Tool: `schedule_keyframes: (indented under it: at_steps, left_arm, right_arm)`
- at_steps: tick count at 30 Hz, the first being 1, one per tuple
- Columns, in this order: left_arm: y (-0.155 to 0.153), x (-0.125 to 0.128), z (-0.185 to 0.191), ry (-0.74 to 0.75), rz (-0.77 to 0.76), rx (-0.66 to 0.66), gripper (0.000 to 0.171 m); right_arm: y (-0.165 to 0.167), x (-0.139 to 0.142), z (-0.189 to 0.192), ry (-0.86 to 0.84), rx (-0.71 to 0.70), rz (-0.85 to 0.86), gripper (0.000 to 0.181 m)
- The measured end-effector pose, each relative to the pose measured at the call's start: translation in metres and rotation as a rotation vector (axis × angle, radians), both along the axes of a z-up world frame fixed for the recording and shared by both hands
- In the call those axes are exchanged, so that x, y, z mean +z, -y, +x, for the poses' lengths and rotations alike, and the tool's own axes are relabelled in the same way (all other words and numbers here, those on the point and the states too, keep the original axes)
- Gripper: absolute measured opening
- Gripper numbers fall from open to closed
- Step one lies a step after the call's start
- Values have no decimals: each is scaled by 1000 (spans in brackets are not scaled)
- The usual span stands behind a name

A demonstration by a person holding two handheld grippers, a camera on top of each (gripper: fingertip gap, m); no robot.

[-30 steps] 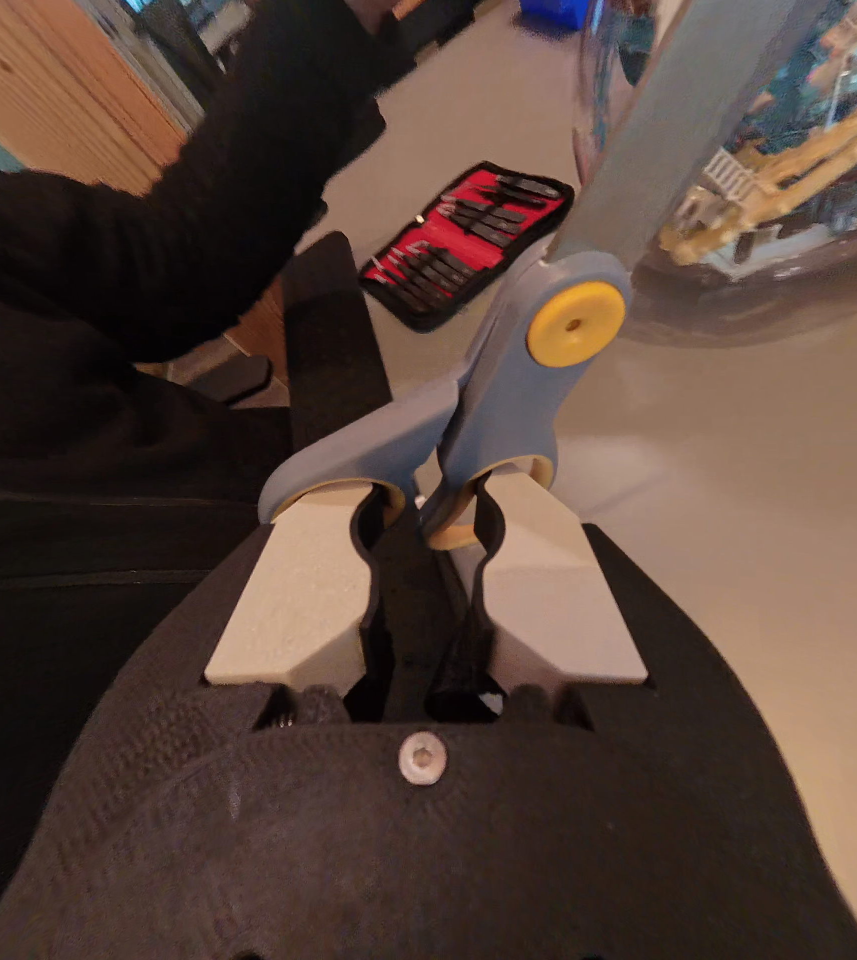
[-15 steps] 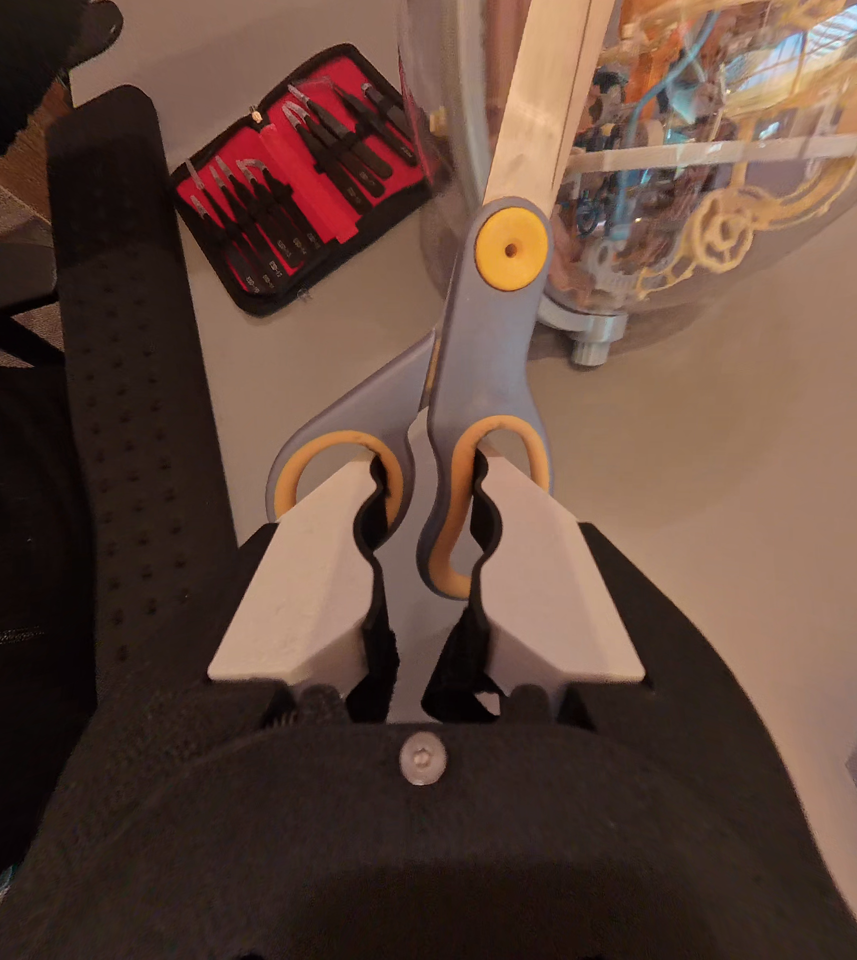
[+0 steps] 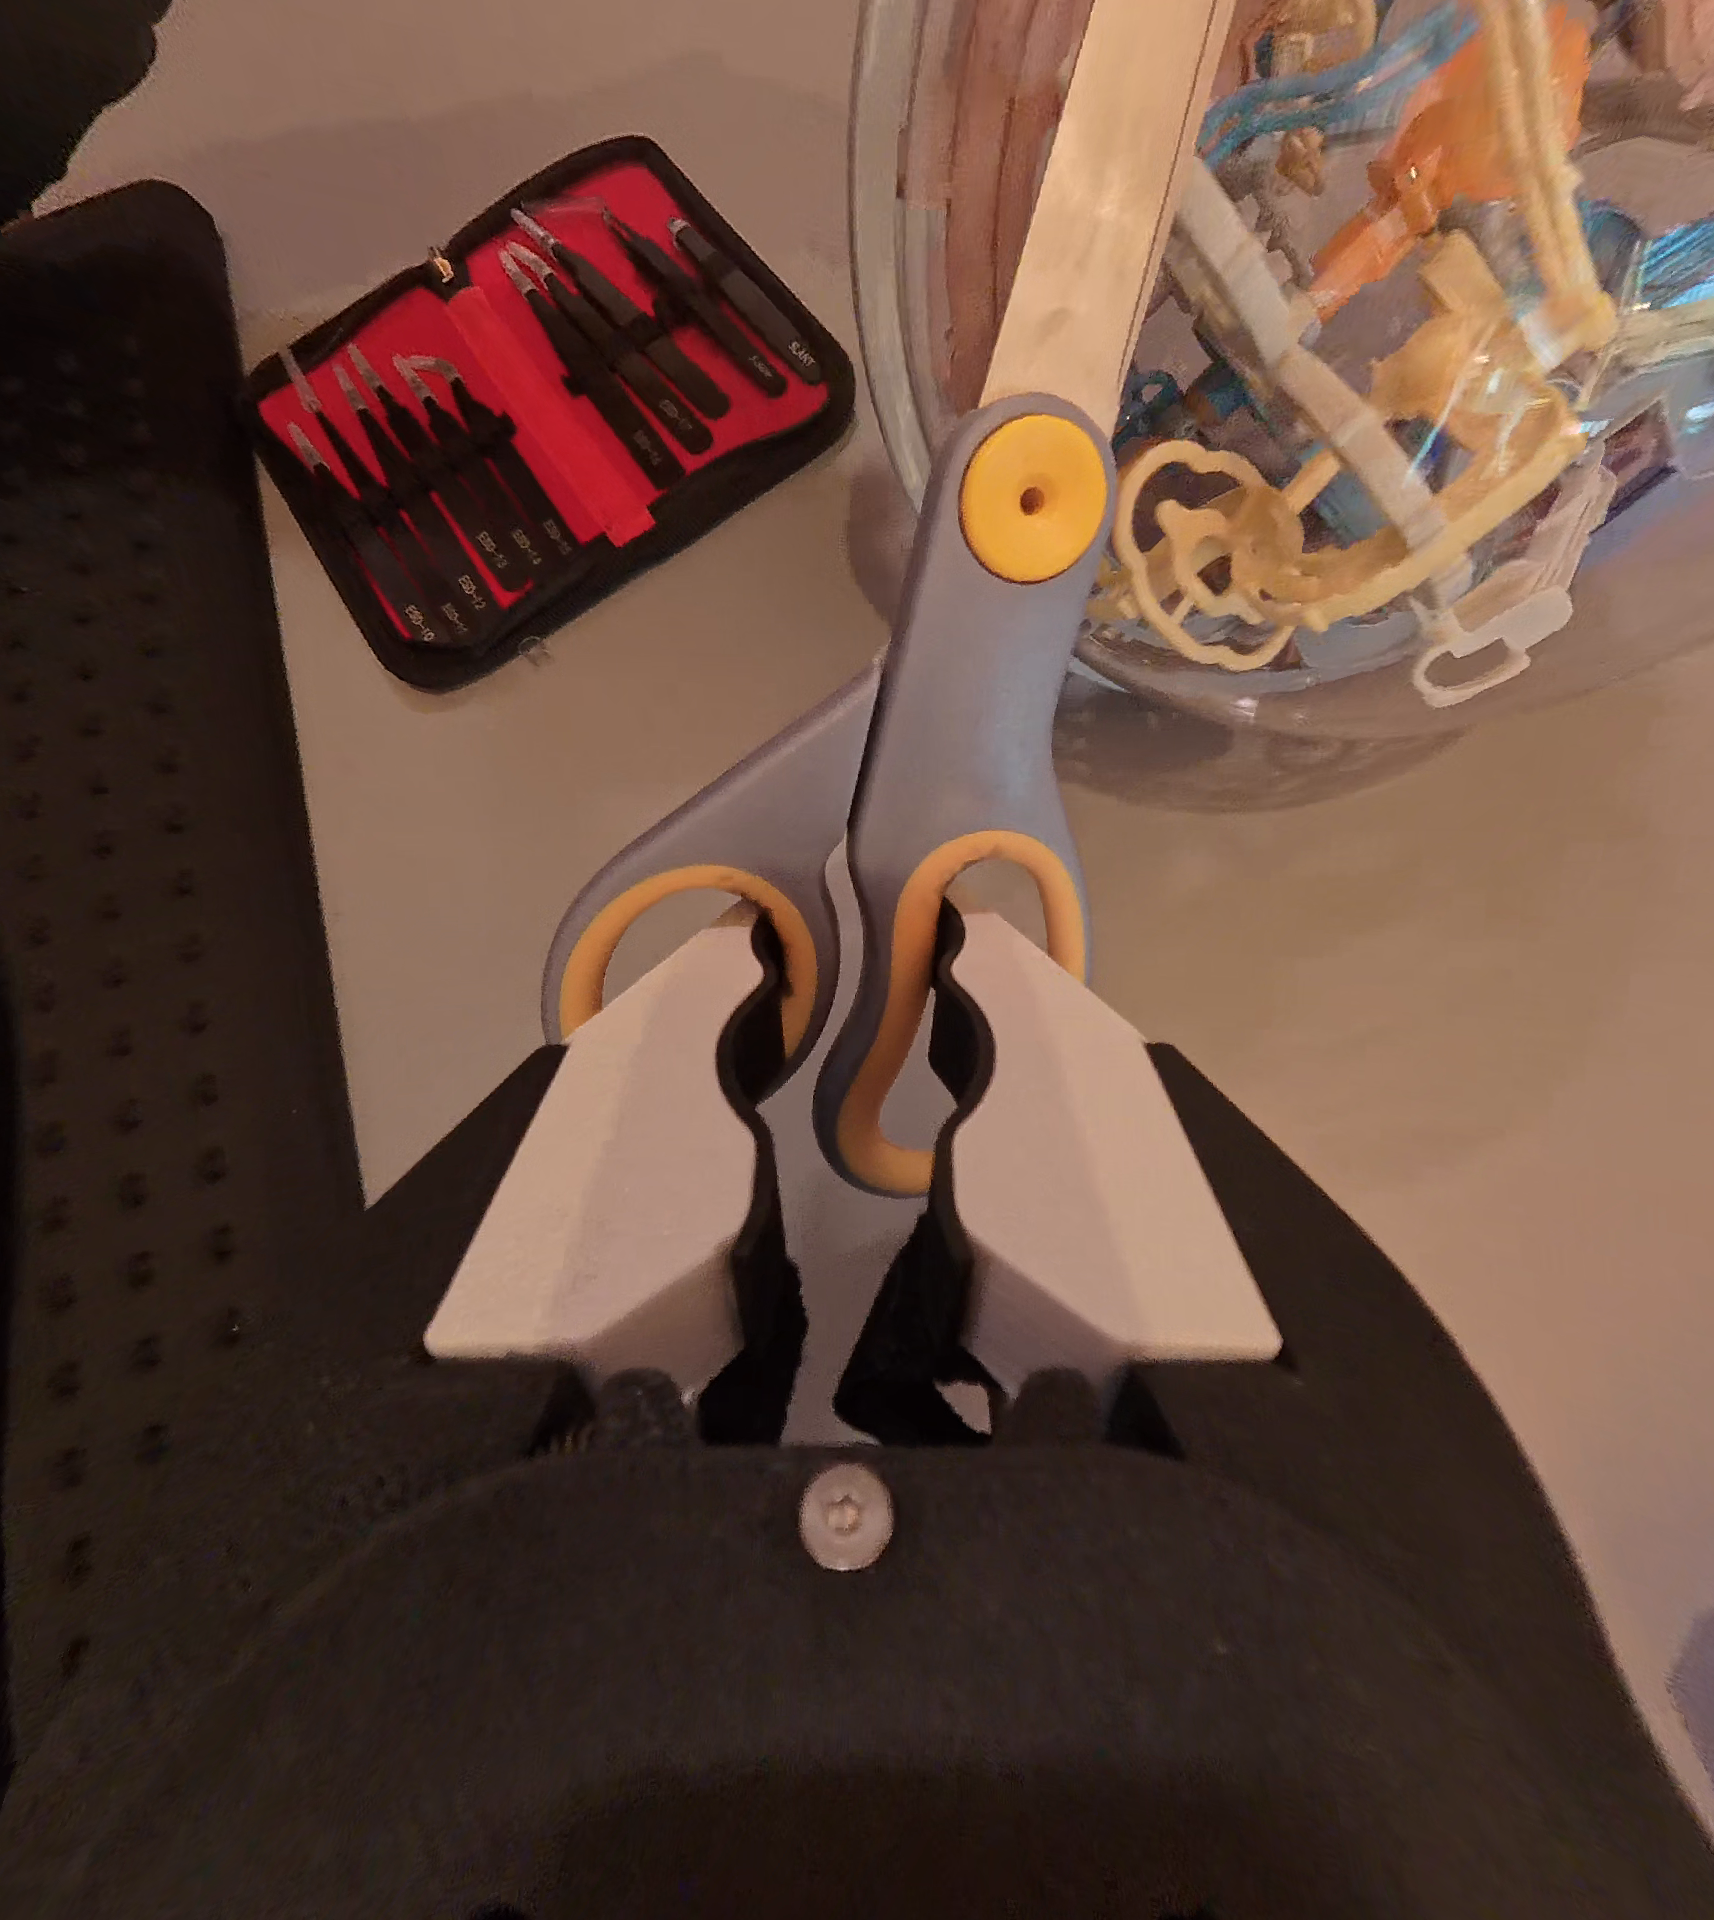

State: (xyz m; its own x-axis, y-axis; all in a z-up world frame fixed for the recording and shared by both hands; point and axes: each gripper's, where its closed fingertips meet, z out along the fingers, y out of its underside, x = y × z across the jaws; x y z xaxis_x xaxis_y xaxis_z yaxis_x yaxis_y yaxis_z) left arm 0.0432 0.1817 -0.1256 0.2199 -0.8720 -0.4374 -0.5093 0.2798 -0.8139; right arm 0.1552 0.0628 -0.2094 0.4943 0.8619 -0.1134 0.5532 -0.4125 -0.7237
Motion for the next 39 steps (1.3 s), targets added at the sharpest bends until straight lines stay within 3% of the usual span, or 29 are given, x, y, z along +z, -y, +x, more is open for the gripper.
schedule_keyframes:
  at_steps: [5, 9, 13, 16, 19, 27, 32, 39]
  left_arm:
    - [-3, 2, 4, 1, 51, 14, 44]
    - [-19, 4, -7, 37, 7, 41, 81]
    - [-18, -14, -4, 5, -52, -5, 121]
    - [-19, -36, 6, -82, -43, -21, 131]
    - [-29, -49, 16, -139, 58, 1, 143]
    - [-46, -50, 28, -165, 133, -15, 140]
    - [-55, -50, 34, -156, 104, -6, 138]
    - [-50, -47, 40, -157, 182, -11, 129]
  right_arm:
    - [-11, 4, 7, -25, -36, 19, 20]
    - [-37, 22, 17, -41, -100, 64, 20]
    - [-77, 47, 26, -63, -161, 95, 20]
    - [-108, 51, 28, -66, -167, 75, 20]
    - [-132, 52, 31, -76, -148, 64, 22]
    - [-154, 43, 39, -89, -36, -93, 21]
    - [-154, 22, 43, -36, 7, -166, 19]
    - [-147, -1, 44, -11, 18, -186, 19]
